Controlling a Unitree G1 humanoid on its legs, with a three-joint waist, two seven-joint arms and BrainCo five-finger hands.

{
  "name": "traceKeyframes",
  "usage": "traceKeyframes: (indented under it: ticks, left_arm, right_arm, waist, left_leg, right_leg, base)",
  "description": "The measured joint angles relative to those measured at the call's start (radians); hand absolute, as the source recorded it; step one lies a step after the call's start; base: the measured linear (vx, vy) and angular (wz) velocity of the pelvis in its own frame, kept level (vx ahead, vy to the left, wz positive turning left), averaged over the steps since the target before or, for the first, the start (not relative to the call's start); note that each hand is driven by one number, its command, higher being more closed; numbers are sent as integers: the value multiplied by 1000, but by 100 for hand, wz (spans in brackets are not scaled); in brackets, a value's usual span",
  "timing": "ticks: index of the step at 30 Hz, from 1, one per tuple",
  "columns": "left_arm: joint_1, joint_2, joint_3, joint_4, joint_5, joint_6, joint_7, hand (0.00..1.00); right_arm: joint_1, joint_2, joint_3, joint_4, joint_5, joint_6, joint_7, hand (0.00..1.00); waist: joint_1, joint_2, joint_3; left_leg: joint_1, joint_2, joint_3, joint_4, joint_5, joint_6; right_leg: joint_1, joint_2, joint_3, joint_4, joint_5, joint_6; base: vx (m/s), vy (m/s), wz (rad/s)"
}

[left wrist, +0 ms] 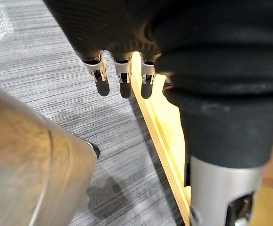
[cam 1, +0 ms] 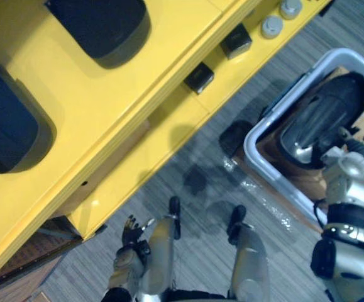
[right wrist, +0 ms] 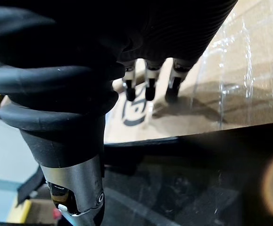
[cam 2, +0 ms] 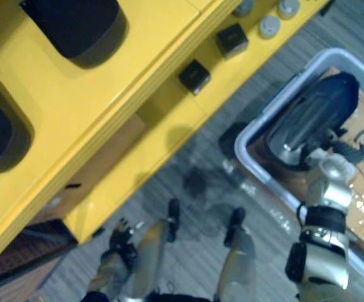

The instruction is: Walk over and take plastic housings, then place them on the shelf

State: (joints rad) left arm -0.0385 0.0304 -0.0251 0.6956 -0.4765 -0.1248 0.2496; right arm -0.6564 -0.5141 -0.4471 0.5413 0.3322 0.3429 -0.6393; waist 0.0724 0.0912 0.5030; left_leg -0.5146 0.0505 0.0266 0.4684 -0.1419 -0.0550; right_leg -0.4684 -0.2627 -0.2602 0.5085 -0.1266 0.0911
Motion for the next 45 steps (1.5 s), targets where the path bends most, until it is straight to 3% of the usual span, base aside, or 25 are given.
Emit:
traceKeyframes:
  ticks: [6,7,8,12,15,21,27,31,35,38,44,45]
  left_arm:
    - [0,3,2,-7,-37,1,12,0]
    - [0,4,4,-7,-69,2,9,0]
    - [0,4,4,-8,-69,1,8,0]
    - [0,5,5,-9,-69,1,7,0]
    - [0,9,5,-12,-74,-1,2,0]
    - [3,10,5,-18,-73,1,-20,0]
    - [12,15,5,-52,-64,-6,-43,0]
    - [24,37,0,-81,-62,-10,-116,0]
    - [38,50,-46,-151,-21,-36,-182,0]
    - [40,50,-109,-198,5,-47,-213,0]
    - [42,96,-199,-292,64,-39,-296,0]
    - [42,102,-207,-294,65,-36,-303,0]
  right_arm:
    - [-51,-73,37,65,-62,68,28,0]
    - [-99,-130,67,106,-182,182,117,0]
    - [-104,-134,69,107,-213,205,144,100]
    - [-108,-152,111,127,-255,225,165,100]
    - [-116,-183,155,174,-477,270,273,100]
    - [-154,-204,175,238,-676,338,446,100]
    - [-153,-222,197,273,-808,354,535,100]
    - [-149,-222,215,282,-848,349,556,100]
    - [-123,-223,213,282,-860,321,572,100]
    - [-56,-221,211,283,-860,246,552,100]
    - [39,-180,153,278,-841,68,357,100]
    - [51,-174,148,275,-833,57,341,100]
  waist:
    - [-1,2,1]
    - [7,2,1]
    - [7,2,1]
    - [7,2,1]
    - [6,2,1]
    - [13,2,1]
    - [25,2,1]
    - [24,2,1]
    - [24,1,1]
    - [22,-4,3]
    - [21,-44,1]
    - [21,-49,-1]
  left_leg:
    - [-57,-18,-17,31,5,15]
    - [-84,-30,-17,47,9,22]
    - [-84,-30,-17,48,8,23]
    - [-85,-30,-18,52,8,23]
    - [-101,-29,-25,66,7,24]
    - [-107,-32,-30,76,7,25]
    - [-118,-33,-42,90,7,25]
    - [-115,-33,-43,95,7,25]
    - [-109,-28,-44,98,6,27]
    - [-75,-17,-42,93,4,30]
    - [0,21,-15,46,3,31]
    - [10,24,-12,40,3,31]
  right_leg:
    - [-42,-23,-11,33,-4,3]
    - [-64,-37,-10,46,-3,7]
    - [-64,-38,-10,47,-3,7]
    - [-65,-38,-11,50,-3,6]
    - [-71,-38,-18,59,-4,4]
    - [-72,-42,-21,67,-6,4]
    - [-70,-45,-35,74,-6,4]
    - [-62,-45,-38,75,-6,3]
    - [-39,-37,-43,55,-2,8]
    - [22,-24,-64,14,11,15]
    - [126,24,-74,-95,44,11]
    - [135,27,-73,-104,49,14]
  base:
    - [-42,31,15]
    - [-18,37,13]
    - [-4,32,11]
    - [0,0,0]
    - [-13,-2,3]
    - [-4,0,2]
    - [4,0,5]
    - [-2,1,1]
    - [-1,3,2]
    - [21,6,5]
    - [35,3,-7]
    - [76,3,-7]
